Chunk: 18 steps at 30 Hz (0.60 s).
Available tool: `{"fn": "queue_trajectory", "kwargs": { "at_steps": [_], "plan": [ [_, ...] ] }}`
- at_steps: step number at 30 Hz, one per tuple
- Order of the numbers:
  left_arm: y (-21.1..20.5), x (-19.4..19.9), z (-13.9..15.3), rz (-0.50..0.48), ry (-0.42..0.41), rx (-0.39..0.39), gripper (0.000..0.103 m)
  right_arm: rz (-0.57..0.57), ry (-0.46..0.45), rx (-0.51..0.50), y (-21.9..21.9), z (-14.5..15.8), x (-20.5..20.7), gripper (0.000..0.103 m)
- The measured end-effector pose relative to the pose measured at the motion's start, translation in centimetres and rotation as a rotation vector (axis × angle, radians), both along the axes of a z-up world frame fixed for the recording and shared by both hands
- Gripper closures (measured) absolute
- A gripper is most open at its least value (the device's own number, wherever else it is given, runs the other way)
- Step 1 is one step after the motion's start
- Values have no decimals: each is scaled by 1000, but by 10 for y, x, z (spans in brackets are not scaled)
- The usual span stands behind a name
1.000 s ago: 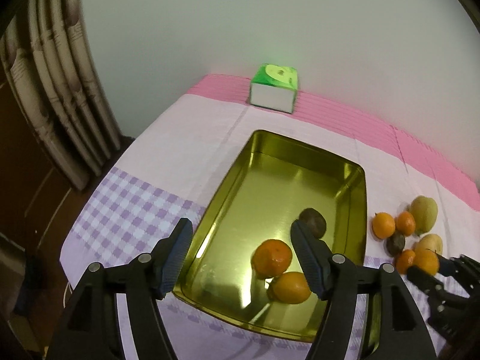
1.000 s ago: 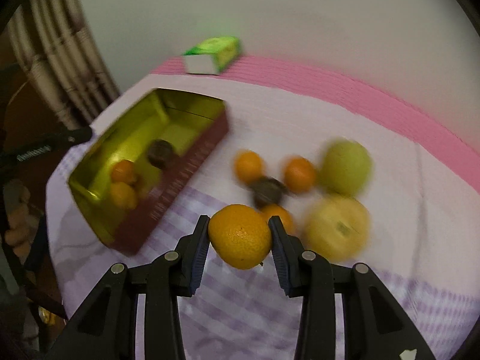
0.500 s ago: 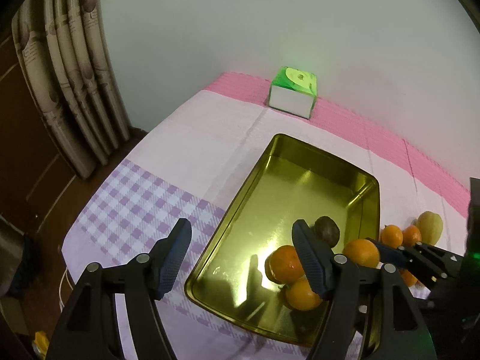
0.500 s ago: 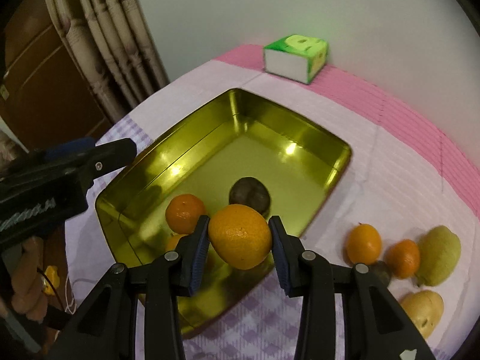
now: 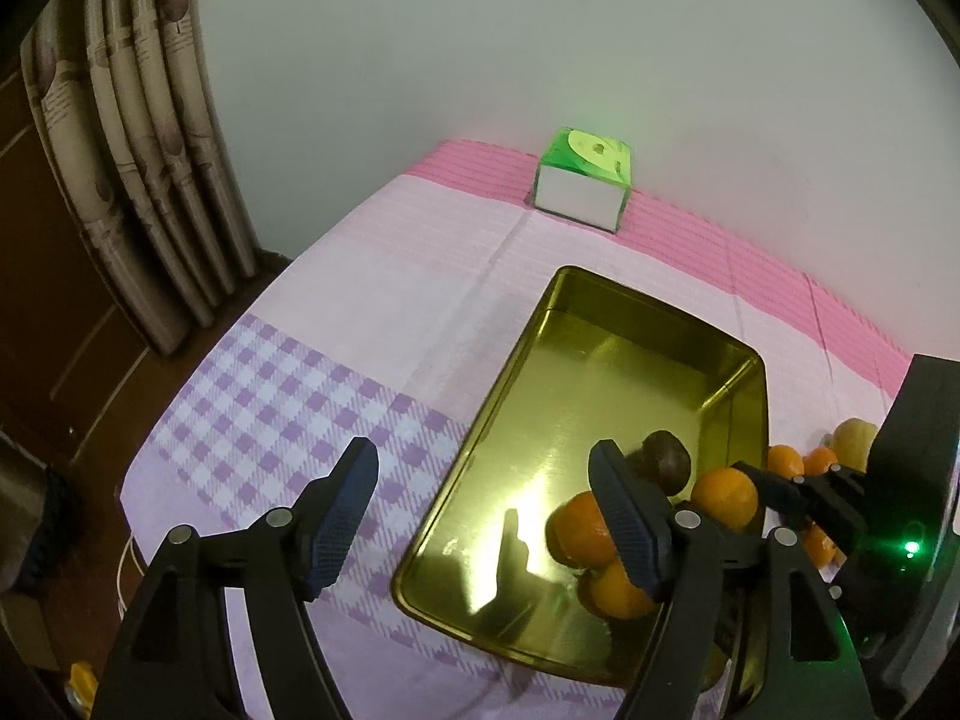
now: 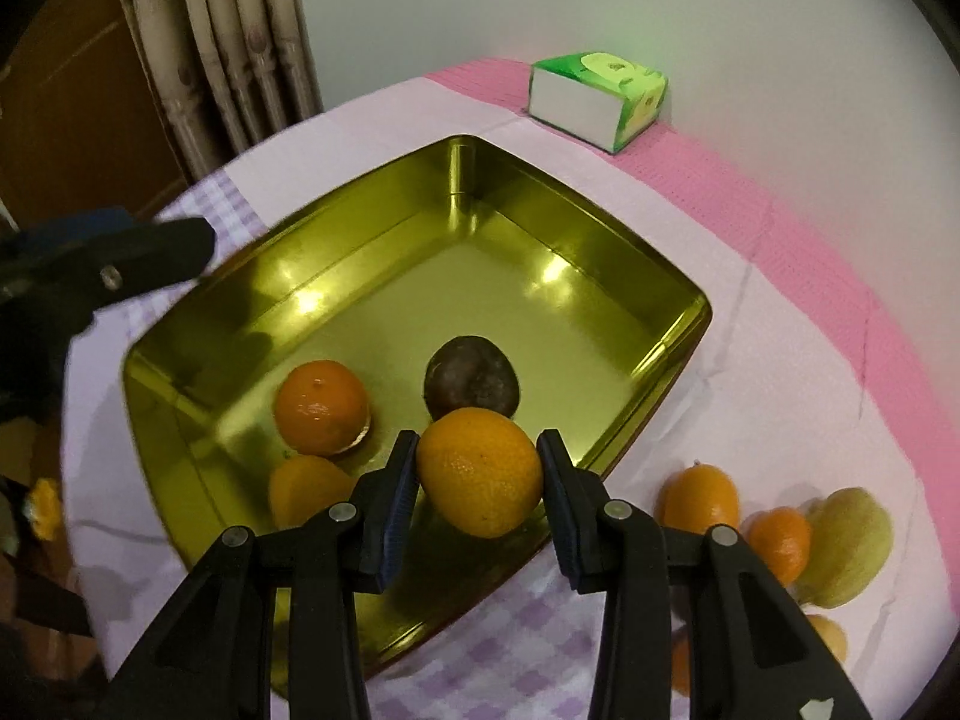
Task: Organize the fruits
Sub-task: 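Carry the held orange over the gold tin and open the right gripper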
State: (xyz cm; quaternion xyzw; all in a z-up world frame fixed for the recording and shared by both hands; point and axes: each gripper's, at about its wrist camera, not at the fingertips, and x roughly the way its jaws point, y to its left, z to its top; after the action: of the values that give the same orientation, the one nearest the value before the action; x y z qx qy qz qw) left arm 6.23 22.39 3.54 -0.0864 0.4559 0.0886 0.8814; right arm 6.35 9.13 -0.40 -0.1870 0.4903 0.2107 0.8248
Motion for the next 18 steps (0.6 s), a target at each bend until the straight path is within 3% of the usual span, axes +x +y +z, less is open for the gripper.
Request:
{"fn": "queue_trajectory", "kwargs": {
  "at_steps": [13, 18],
  "plan": [
    [-3, 0, -2, -6, 11, 2, 28, -3, 5, -36, 3, -9, -4, 65],
    [-5, 0, -3, -13, 18, 6, 28, -26, 33, 26, -2, -6, 1, 65]
  ]
}}
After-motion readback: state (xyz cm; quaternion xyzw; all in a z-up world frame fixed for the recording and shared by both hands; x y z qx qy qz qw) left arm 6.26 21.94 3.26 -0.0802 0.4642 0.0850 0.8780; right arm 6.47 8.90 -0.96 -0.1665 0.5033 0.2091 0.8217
